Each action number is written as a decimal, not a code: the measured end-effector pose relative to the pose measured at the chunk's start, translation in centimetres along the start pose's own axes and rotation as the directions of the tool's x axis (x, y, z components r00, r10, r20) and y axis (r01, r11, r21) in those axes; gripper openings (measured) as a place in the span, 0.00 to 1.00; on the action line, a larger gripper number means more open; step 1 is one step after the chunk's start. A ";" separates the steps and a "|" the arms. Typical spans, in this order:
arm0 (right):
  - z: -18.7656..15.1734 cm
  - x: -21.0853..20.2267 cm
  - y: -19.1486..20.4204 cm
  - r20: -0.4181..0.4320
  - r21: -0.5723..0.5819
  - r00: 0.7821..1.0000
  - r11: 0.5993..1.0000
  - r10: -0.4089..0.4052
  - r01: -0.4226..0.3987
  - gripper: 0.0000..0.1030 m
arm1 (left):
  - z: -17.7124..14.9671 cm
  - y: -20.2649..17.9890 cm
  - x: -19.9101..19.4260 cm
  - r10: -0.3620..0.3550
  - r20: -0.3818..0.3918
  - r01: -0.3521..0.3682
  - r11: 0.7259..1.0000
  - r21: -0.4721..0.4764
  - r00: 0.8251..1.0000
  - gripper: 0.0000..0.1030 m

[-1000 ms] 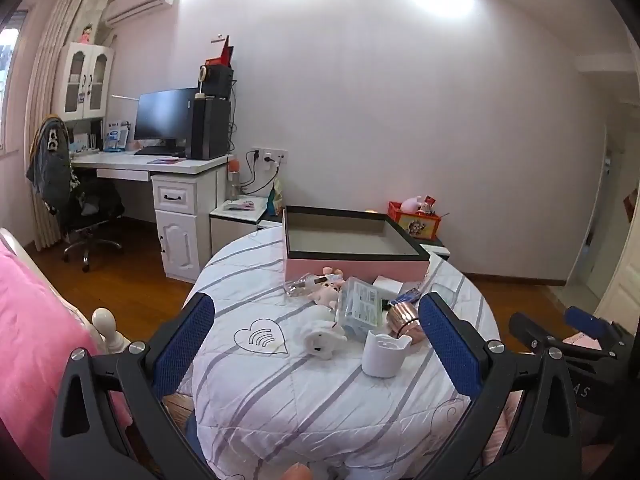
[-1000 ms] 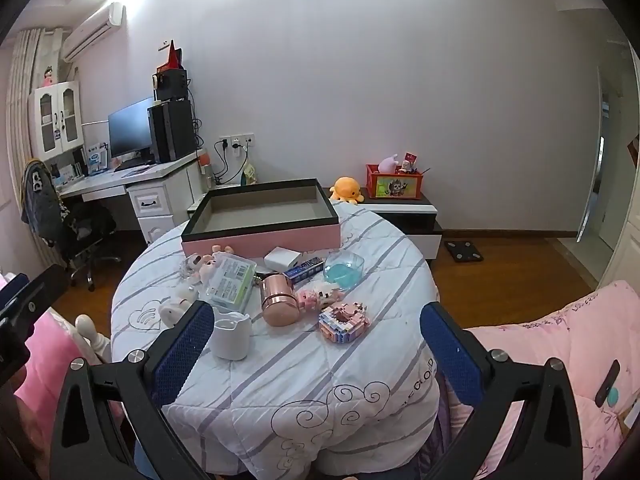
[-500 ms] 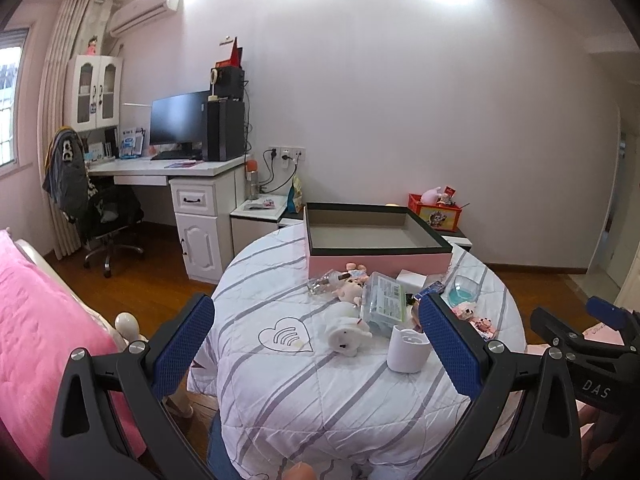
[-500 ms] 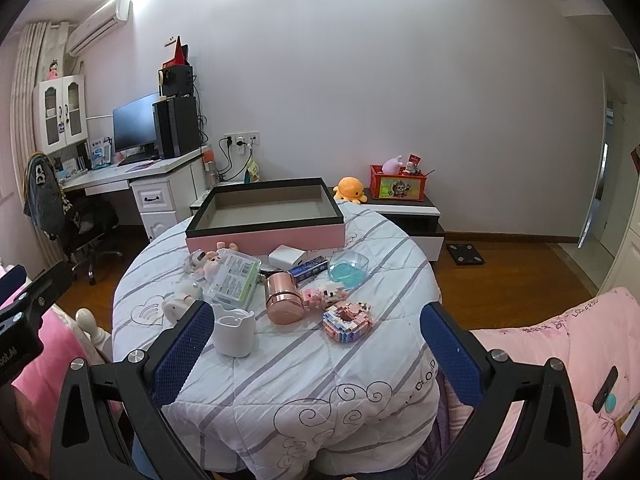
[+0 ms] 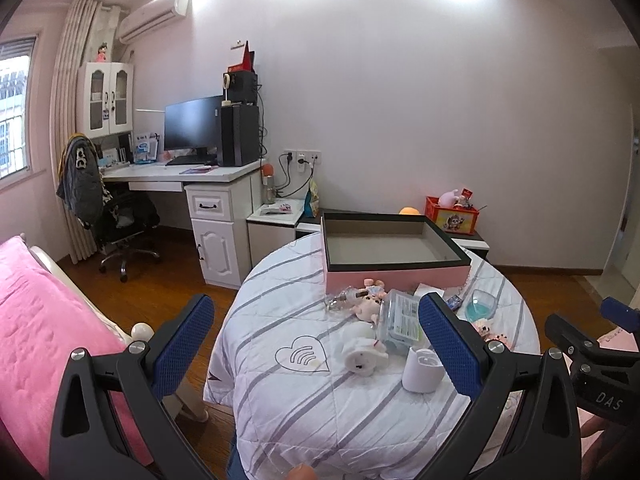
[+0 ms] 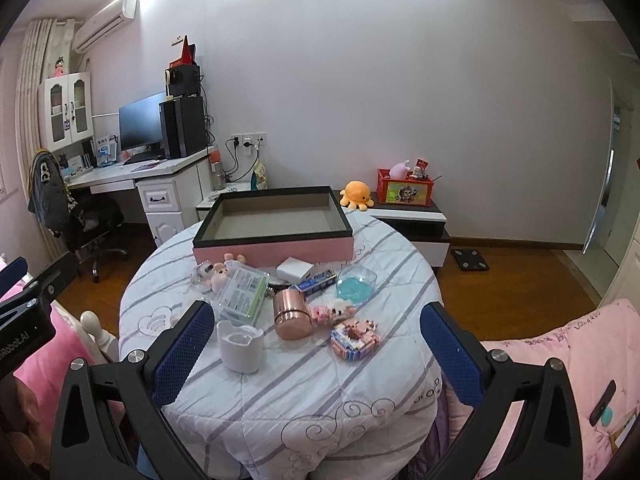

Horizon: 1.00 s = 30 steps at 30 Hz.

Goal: Organize rigid objects
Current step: 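Move both tools toward the items on the table, then grasp the white toy figure with the left tool while the right tool grasps the pink block donut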

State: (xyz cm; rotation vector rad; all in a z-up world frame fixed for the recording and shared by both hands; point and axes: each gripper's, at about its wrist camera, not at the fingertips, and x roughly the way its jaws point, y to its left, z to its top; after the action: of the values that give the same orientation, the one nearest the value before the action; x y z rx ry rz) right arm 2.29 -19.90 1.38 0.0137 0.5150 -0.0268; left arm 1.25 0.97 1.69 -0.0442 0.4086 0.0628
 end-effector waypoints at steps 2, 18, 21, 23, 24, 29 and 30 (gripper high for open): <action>0.3 0.2 -0.3 0.000 0.006 1.000 1.000 0.007 -0.007 1.00 | 0.2 -0.6 0.3 0.014 -0.008 -0.014 1.000 0.010 1.000 1.00; 3.7 4.0 -3.4 -0.027 -0.009 0.996 0.996 0.090 -0.090 1.00 | 2.4 -3.5 1.9 0.090 -0.018 -0.090 0.996 0.015 0.996 1.00; 4.0 4.7 -3.5 -0.031 -0.020 0.997 0.997 0.069 -0.069 1.00 | 2.4 -2.9 2.7 0.089 -0.024 -0.089 0.996 0.010 0.996 1.00; 3.8 5.2 -3.5 -0.041 -0.019 0.998 0.998 0.058 -0.059 1.00 | 2.2 -2.3 3.7 0.077 -0.037 -0.076 0.997 0.017 0.996 1.00; 3.5 5.6 -3.6 -0.049 -0.013 0.998 0.999 0.049 -0.049 1.00 | 2.0 -2.1 4.1 0.072 -0.043 -0.071 0.997 0.024 0.996 1.00; 1.7 7.8 -4.3 -0.122 0.008 0.992 1.000 -0.025 0.026 1.00 | -0.5 -1.0 7.9 0.015 -0.129 -0.008 0.998 0.056 0.992 1.00; 1.3 8.4 -4.5 -0.145 0.019 0.989 0.999 -0.038 0.042 1.00 | -1.1 -0.8 8.7 0.000 -0.156 0.009 0.998 0.055 0.988 1.00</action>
State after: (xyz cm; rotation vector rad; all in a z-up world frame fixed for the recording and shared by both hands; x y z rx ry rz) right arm 10.08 -24.60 -1.69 0.0273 0.6602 -0.0713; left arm 8.85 0.52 -2.80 0.0045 0.5662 0.0439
